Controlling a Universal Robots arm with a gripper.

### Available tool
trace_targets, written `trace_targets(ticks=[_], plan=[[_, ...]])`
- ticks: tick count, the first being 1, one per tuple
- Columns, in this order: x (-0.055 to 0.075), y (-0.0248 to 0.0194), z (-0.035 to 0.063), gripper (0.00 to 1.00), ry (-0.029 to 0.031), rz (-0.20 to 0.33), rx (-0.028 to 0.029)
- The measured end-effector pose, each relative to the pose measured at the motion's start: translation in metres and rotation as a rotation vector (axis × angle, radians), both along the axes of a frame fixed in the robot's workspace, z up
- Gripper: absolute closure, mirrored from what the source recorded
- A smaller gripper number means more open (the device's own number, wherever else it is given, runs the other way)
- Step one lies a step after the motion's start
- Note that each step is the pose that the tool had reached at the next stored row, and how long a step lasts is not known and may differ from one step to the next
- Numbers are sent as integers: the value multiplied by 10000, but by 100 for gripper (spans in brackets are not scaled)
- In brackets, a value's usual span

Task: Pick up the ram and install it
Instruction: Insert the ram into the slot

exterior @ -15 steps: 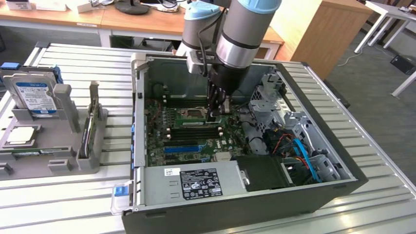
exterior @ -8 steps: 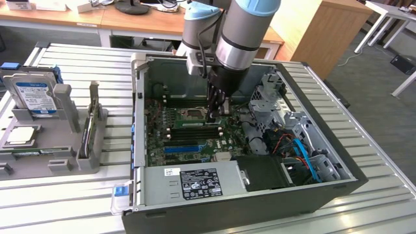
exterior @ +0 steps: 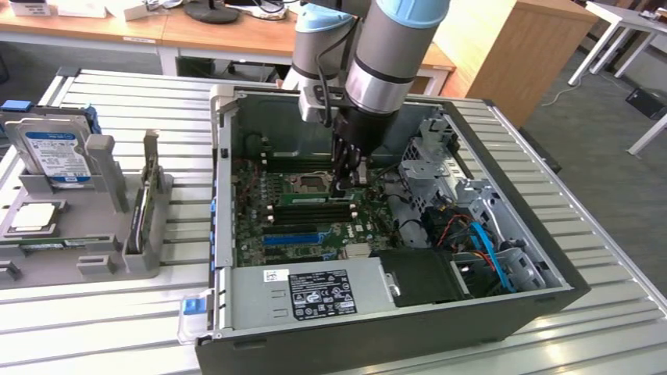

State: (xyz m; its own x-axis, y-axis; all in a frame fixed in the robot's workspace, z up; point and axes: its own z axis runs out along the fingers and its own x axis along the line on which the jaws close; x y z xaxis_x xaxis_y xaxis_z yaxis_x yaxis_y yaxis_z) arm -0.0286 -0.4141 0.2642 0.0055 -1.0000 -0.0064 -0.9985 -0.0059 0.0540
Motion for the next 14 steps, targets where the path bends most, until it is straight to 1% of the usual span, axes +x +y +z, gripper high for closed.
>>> trace_targets(ticks=[5, 14], plan=[[0, 0, -25, 89, -12, 0, 2], [0, 1, -35, 89, -14, 0, 6]])
